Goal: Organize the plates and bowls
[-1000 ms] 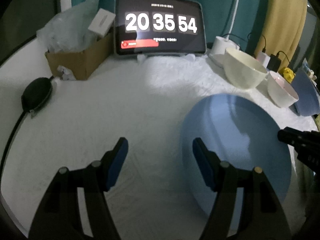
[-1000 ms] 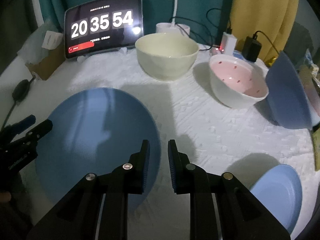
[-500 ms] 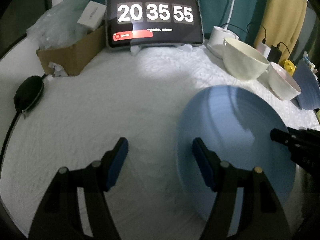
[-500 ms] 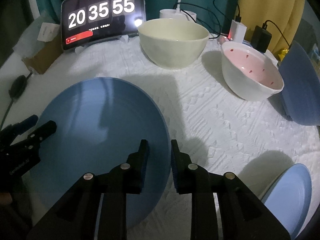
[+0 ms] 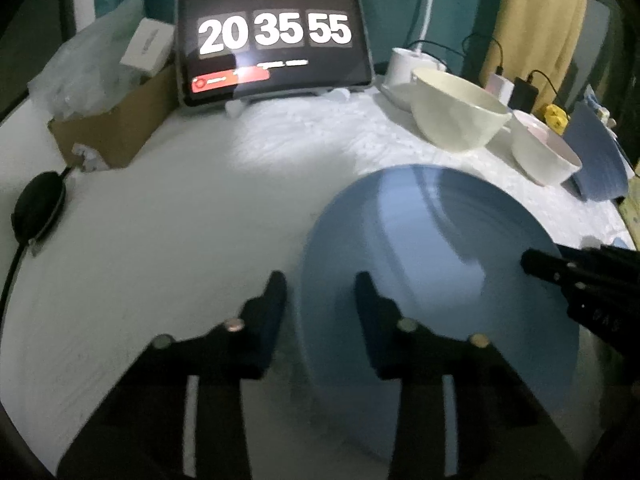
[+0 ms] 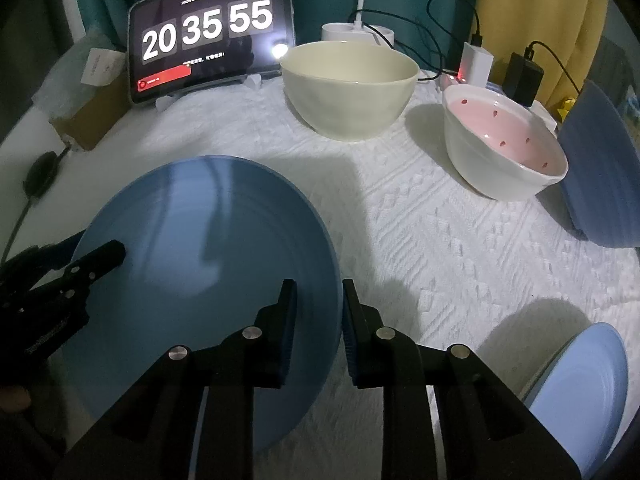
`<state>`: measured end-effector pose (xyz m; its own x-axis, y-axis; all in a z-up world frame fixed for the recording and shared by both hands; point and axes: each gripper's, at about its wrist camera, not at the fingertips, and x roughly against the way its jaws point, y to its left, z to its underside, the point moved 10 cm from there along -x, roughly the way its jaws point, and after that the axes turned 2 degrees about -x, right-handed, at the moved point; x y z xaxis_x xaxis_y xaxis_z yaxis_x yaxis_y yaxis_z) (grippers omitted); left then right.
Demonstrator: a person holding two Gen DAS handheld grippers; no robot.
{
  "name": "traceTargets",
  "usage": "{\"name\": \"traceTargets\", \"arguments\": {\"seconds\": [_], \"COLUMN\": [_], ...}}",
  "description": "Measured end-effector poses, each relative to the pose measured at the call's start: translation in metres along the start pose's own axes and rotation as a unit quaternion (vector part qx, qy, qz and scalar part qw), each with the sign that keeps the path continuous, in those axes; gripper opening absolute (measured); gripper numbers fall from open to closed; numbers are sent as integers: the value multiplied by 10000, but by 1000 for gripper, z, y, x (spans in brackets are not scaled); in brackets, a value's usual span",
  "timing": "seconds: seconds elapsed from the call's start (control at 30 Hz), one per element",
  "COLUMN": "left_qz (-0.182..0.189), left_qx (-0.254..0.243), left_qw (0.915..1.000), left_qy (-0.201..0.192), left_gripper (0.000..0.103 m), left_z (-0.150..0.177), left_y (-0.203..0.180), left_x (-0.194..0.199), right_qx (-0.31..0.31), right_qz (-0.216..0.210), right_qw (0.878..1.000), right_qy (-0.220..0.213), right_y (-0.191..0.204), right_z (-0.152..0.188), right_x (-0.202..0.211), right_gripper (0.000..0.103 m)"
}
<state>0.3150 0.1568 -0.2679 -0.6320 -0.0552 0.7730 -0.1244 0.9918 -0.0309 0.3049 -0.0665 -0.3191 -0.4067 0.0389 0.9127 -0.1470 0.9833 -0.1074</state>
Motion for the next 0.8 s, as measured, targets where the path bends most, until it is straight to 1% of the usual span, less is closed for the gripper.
{"name": "traceTargets", "arguments": {"seconds": [0.17,0.4,0.8], "left_qz": [25,69,117], "left_qx": [5,15,-87], "left_qw": [10000,10000,9996], "left_qy": [-3,-15,-244], "left_gripper": [32,32,32], "left_z": [0,1,-3], "left_y": [-4,-6,-19], "left_x": [1,6,29], "right_qx": [-9,-7,-85], "right_qz": [19,58,121], "right_qw": [10000,10000,9995], "right_qy": [7,-30,-277], "right_y": [0,1,-6], "right_z": [3,6,6], "right_x": [3,10,35], "right_gripper": [21,20,21]}}
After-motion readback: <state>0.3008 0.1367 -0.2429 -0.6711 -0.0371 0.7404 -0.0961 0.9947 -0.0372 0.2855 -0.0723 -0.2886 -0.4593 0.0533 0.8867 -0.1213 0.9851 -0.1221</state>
